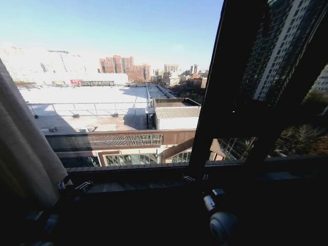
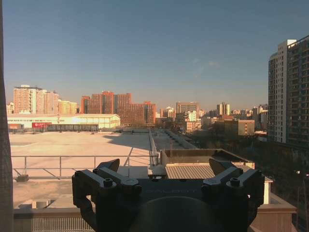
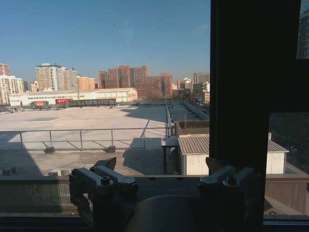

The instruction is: Open the curtains by pulling them apart, changing their state from closed to fully open.

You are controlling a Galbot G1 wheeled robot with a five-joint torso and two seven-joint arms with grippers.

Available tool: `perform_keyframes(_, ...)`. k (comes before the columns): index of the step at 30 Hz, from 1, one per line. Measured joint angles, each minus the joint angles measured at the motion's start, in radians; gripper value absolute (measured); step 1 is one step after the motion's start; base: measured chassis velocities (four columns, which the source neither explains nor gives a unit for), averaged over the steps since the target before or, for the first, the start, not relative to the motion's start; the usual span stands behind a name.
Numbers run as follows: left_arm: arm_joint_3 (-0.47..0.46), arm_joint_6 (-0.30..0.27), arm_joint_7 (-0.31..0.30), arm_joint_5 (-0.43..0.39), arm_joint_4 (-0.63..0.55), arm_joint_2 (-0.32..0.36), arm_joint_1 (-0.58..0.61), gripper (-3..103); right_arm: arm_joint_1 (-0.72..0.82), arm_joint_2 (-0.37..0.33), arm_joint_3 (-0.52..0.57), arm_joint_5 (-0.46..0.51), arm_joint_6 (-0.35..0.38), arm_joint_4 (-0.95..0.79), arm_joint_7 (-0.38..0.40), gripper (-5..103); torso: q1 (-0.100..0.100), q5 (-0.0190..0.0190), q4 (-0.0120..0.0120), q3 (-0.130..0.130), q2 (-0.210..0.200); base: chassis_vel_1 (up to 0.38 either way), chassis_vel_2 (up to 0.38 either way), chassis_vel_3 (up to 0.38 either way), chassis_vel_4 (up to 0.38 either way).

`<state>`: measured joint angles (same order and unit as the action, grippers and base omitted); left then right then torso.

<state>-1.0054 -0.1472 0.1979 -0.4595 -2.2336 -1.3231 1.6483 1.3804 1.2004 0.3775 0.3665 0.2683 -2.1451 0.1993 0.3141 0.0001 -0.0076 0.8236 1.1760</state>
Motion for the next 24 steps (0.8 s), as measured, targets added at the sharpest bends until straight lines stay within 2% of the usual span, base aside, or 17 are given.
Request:
perform_keyframes(12,0.012,0.002,0.002,0.003,-0.005,-0.005,-0.004,100,-0.032,0.015,-0.004,0.001,0.010,0.001,0.002,100,0.000,0.0000,0.0000,0.000,0.000,-0.253,-0.251,0.250,0.247)
perform_keyframes(24,0.012,0.019,0.007,0.002,0.002,-0.001,-0.008,100,-0.005,0.024,0.011,-0.006,0.008,-0.008,0.005,100,0.000,0.0004,0.0000,0.000,0.000,-0.347,-0.357,0.339,0.373)
